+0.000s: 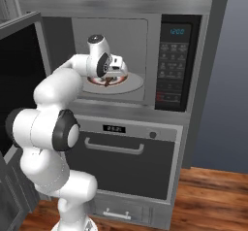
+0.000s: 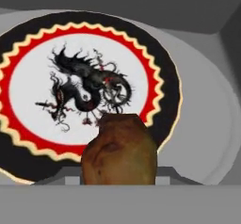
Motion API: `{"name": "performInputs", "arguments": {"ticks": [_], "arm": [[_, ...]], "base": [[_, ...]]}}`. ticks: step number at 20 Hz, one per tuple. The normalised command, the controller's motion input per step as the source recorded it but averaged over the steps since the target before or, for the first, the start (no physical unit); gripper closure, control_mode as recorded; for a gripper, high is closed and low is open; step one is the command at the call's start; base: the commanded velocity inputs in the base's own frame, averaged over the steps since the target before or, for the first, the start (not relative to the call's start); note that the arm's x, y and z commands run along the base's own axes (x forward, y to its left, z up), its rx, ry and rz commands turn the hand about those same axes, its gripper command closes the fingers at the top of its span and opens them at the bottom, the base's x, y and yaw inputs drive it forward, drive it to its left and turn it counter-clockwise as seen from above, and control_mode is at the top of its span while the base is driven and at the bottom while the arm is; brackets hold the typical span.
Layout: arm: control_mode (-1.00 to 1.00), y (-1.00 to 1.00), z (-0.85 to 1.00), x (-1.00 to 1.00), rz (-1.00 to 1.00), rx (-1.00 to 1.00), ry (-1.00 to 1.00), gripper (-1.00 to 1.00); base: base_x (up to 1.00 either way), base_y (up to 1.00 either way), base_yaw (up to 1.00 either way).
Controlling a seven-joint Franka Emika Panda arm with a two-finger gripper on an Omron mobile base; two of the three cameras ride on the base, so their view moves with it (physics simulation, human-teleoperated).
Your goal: Transport the chicken drumstick from the fridge to the microwave and turn on the microwave.
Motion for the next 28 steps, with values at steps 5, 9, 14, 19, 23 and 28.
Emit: {"name": "performInputs", "arguments": {"ticks": [5,9,14,19,23,28], "arm": [[-1.00,0.00,-0.05,0.36,0.00,0.00,0.01,1.00],[-1.00,0.00,-0.05,0.29,0.00,0.00,0.01,1.00],[-1.00,0.00,-0.13,0.23,0.00,0.00,0.00,1.00],[-1.00,0.07,-0.12,0.23,0.00,0.00,0.00,1.00],[-1.00,0.05,-0.08,0.28,0.00,0.00,0.00,1.00],[-1.00,0.04,-0.08,0.27,0.00,0.00,0.00,1.00]], "base": [[0.00,0.00,0.00],[0.00,0.00,0.00],[0.00,0.00,0.00],[0.00,0.00,0.00],[0.00,0.00,0.00],[0.00,0.00,0.00]]}}
